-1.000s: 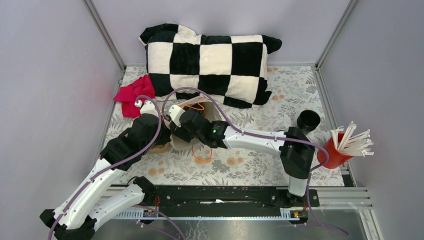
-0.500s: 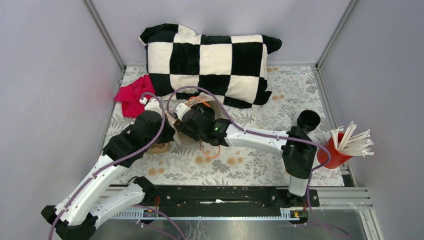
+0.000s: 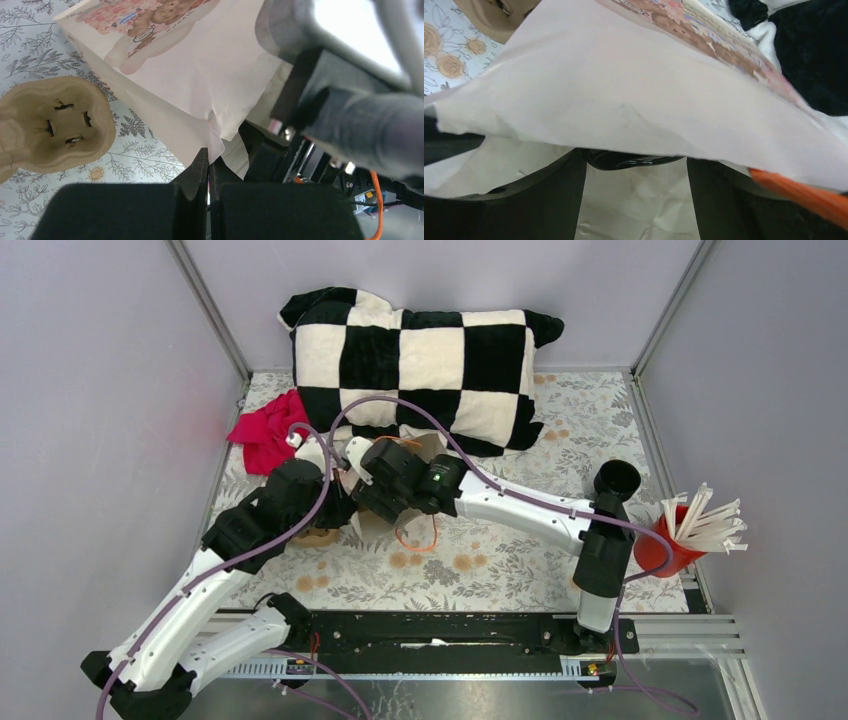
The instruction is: Pack the takeout coffee
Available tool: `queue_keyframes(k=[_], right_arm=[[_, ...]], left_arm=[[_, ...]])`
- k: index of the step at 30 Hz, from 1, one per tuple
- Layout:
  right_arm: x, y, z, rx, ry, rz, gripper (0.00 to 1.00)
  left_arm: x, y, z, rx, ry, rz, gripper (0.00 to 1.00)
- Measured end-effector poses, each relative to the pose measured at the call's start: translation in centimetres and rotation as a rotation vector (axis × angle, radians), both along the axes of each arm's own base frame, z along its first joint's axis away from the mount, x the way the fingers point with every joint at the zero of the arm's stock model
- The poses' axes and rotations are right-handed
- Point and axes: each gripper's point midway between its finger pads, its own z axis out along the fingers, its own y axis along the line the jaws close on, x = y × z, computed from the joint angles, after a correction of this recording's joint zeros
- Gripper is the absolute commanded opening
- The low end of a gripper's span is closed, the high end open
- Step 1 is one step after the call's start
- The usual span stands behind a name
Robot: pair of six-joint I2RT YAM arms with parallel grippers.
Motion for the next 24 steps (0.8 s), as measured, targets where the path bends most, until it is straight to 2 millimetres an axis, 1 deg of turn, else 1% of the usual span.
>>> queue_keyframes(k=[3,6,9,12,17,20,24], right_arm=[[0.0,0.3,-0.1,-0.001,0.022,-0.016,0.21],[-0.1,0.3,-1.1,-0.019,0.048,-0.037,0.21],[0.0,0.7,-1.7,-0.019,0.063,-0.052,0.26],[-0.1,0.9,-2.3,-0.018,0.080,-0.065,0.26],[0.2,2.0,-3.7,-0.002,0.099,-0.073,0.29],[0.6,2.7,-3.7,0.019,0.086,-0.074,0.37],[1.0,3.1,-3.5,0.037,0.072,-0.079,0.49]], left_arm=[[-0.2,0.3,0.0,-0.001,0.003,0.009,0.00],[-0.2,0.6,0.0,0.002,-0.001,0.025,0.00],[-0.2,0.8,-0.1,0.004,0.005,0.038,0.00],[-0.2,0.8,-0.1,0.004,0.009,0.042,0.00],[-0.4,1.2,-0.5,0.031,0.018,0.039,0.00],[-0.3,1.5,-0.6,0.047,0.012,0.049,0.00],[-0.2,1.6,-0.5,0.048,0.006,0.055,0.00]])
